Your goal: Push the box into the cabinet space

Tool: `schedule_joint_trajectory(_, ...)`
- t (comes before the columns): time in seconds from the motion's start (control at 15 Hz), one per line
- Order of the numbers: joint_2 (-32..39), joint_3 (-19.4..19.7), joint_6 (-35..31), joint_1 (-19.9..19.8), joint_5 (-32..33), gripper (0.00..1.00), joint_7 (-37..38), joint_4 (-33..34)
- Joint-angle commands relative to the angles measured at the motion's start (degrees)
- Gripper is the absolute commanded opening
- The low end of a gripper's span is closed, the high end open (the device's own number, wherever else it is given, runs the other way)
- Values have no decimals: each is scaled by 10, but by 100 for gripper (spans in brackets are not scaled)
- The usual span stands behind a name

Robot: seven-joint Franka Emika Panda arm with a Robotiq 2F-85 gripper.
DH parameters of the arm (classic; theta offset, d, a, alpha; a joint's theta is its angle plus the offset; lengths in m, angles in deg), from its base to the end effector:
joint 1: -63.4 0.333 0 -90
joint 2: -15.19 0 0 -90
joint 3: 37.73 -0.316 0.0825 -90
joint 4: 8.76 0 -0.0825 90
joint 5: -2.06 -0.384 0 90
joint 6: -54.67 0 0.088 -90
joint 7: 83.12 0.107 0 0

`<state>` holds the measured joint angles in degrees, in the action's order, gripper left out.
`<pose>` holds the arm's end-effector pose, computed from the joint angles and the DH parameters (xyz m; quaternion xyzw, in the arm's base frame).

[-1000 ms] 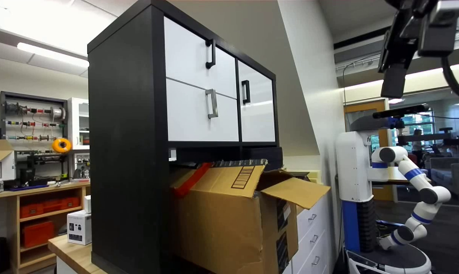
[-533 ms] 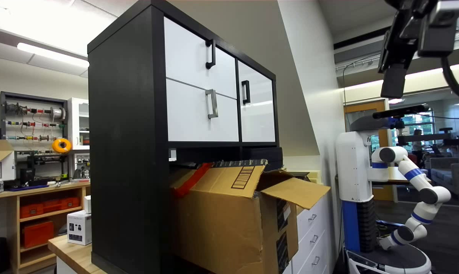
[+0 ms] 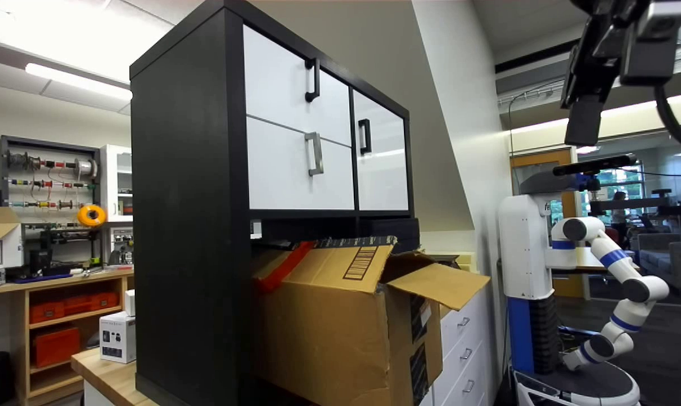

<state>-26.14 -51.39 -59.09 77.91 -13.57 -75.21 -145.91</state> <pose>0.3067 0.2046 0.5846 -0.9797 -0.1217 -0.1285 0.0943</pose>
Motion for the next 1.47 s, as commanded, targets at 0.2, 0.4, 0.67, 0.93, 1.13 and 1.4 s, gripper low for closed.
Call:
schedule_joint_trajectory(0.2,46,-32,-94,-36,68,100,14,-20)
schedule_joint_trajectory(0.4,82,-34,-136,-52,106,100,24,-27)
schedule_joint_trajectory(0.67,127,-24,-172,-78,157,100,44,-29)
schedule_joint_trajectory(0.93,149,-2,-209,-100,184,100,43,-33)
schedule_joint_trajectory(1.13,159,19,-243,-124,207,100,42,-44)
schedule_joint_trajectory(1.4,172,44,-270,-155,233,100,44,-58)
